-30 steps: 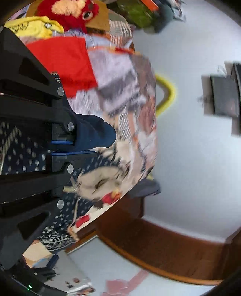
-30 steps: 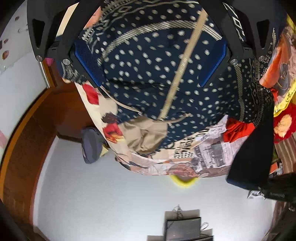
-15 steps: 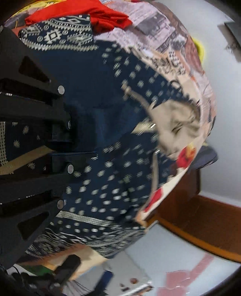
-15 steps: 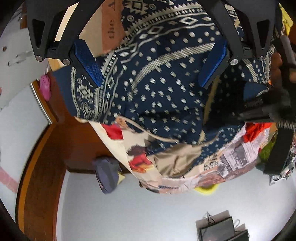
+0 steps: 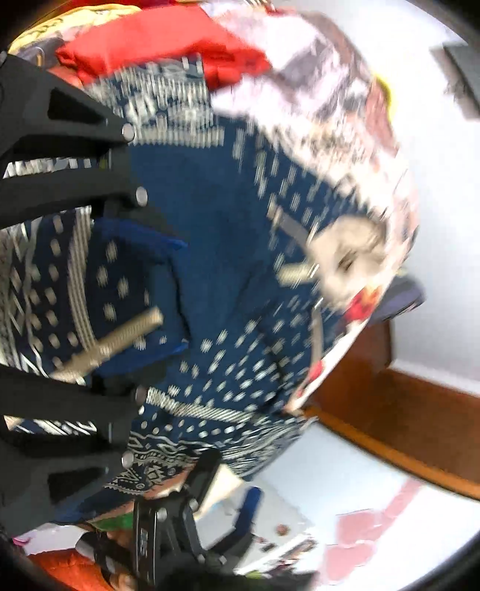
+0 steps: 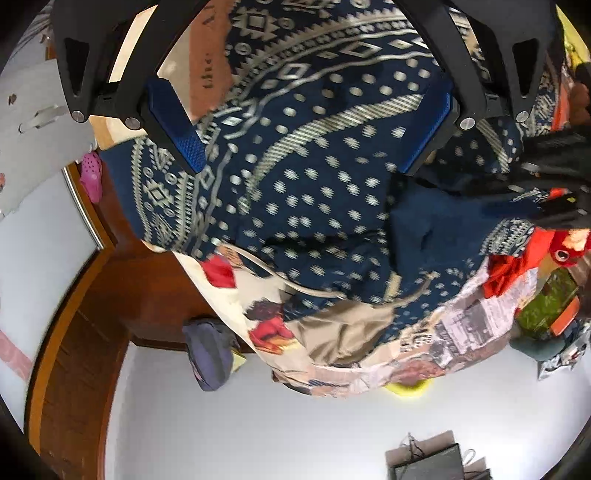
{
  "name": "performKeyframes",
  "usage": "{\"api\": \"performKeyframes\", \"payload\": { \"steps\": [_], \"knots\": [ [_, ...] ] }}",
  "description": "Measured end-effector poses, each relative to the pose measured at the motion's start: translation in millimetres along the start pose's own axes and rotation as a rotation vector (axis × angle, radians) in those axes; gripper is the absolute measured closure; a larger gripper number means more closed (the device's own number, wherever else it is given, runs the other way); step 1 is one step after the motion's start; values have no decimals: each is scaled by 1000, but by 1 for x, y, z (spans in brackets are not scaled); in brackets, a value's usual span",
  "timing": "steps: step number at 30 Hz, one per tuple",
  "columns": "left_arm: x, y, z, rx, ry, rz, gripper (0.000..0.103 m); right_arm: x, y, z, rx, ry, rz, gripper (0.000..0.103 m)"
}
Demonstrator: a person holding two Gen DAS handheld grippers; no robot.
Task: Fold large clothes
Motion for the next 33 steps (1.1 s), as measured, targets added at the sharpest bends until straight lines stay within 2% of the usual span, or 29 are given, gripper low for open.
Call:
{"api": "performKeyframes", "payload": {
  "steps": [4, 7, 11, 15, 20, 24, 26, 27, 29, 31, 33],
  "knots": [
    [-19, -35, 52, 118, -55, -53, 47, 6, 1, 32, 2, -84, -18, 0],
    [-42, -41, 93, 190, -110, -36, 45, 9, 9, 60, -3, -178, -18, 0],
    [-79, -32, 137, 216, -188, 14, 45, 13, 29, 92, -6, -270, 5, 2],
    [-108, -10, 162, 212, -249, 67, 45, 15, 57, 116, 0, -333, 54, 3],
    [-127, 21, 179, 174, -309, 120, 45, 15, 95, 133, -43, -389, 129, 18],
    [-129, 38, 187, 157, -347, 123, 45, 17, 114, 143, -61, -442, 172, 34],
    [-127, 42, 190, 144, -369, 108, 45, 19, 116, 147, -51, -474, 158, 48],
    [-126, 44, 192, 141, -379, 102, 45, 20, 116, 150, -50, -483, 151, 52],
    [-124, 45, 197, 136, -407, 92, 45, 22, 115, 153, -65, -501, 132, 77],
    [-123, 44, 201, 150, -437, 84, 45, 25, 114, 154, -105, -505, 105, 92],
    [-123, 40, 202, 185, -454, 65, 45, 30, 100, 146, -77, -462, 55, 92]
  ]
}}
Point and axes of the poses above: each gripper's, at about its wrist camera, not at the fingertips, and y roughly the way its jaws point, z to its left, x to its top, the point moved 3 cm from there along y, roughly the way its jaws point, and after that the axes turned 9 degrees about z, right-handed, at the moved point
